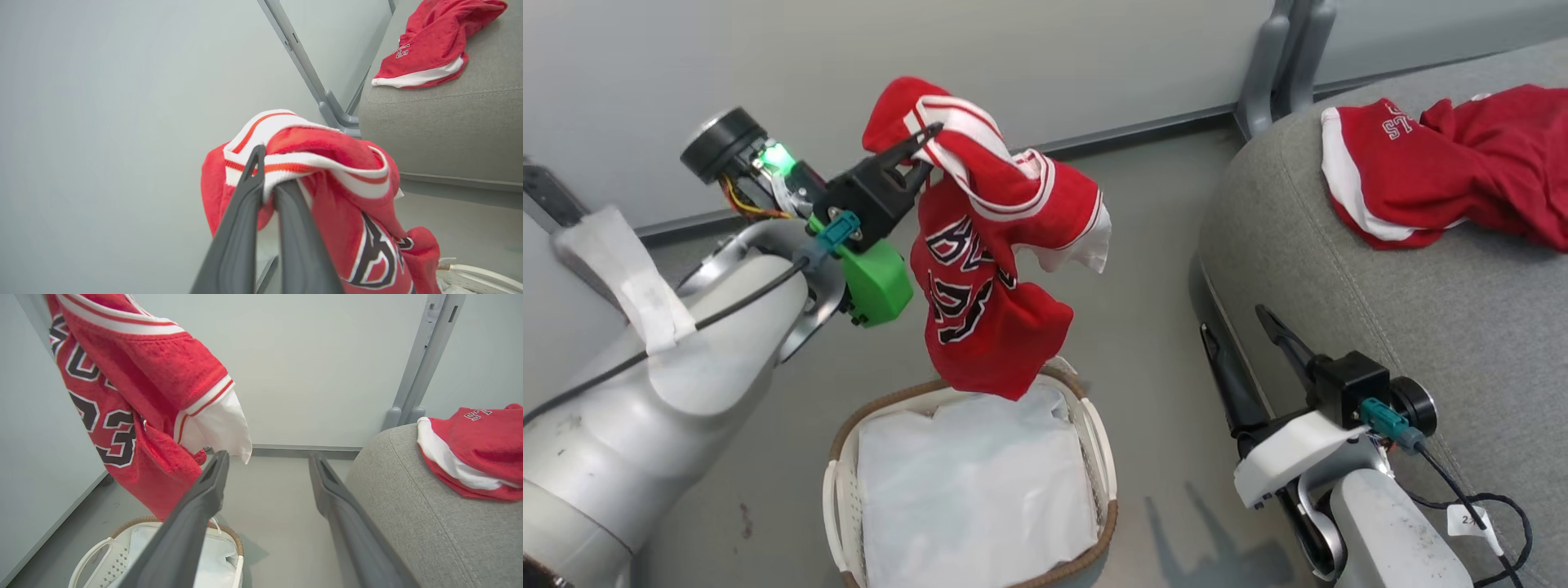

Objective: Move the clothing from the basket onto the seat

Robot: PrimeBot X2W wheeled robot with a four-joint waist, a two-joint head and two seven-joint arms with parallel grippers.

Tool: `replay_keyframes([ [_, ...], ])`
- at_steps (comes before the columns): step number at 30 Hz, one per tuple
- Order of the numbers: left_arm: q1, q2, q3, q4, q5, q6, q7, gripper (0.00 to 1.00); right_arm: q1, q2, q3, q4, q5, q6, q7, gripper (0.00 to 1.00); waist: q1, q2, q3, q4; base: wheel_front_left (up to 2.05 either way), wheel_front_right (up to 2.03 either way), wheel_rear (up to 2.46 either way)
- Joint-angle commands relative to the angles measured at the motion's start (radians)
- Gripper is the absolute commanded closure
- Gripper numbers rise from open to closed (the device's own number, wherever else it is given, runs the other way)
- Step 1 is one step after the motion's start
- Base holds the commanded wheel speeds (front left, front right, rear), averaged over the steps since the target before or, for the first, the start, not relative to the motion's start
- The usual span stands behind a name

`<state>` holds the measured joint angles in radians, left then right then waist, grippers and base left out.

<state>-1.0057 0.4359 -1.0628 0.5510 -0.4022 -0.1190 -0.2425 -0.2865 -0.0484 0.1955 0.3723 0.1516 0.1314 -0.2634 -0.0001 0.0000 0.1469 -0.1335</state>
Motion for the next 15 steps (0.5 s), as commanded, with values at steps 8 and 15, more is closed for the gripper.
replay_keyframes([
  [8, -0.145, 0.021, -0.007, 0.005, -0.003, -0.010, 0.045, 1.00, 0.009, -0.004, 0.058, 0.007, 0.014, -0.001, -0.002, 0.00, 0.0001, 0.0000, -0.119, 0.029, 0.00, 0.00, 0.00],
  [15, -0.228, 0.032, -0.035, 0.023, -0.015, -0.012, 0.049, 1.00, -0.004, -0.004, 0.137, 0.009, 0.035, -0.001, -0.002, 0.00, 0.0001, 0.0000, -0.131, 0.032, 0.00, 0.00, 0.00],
])
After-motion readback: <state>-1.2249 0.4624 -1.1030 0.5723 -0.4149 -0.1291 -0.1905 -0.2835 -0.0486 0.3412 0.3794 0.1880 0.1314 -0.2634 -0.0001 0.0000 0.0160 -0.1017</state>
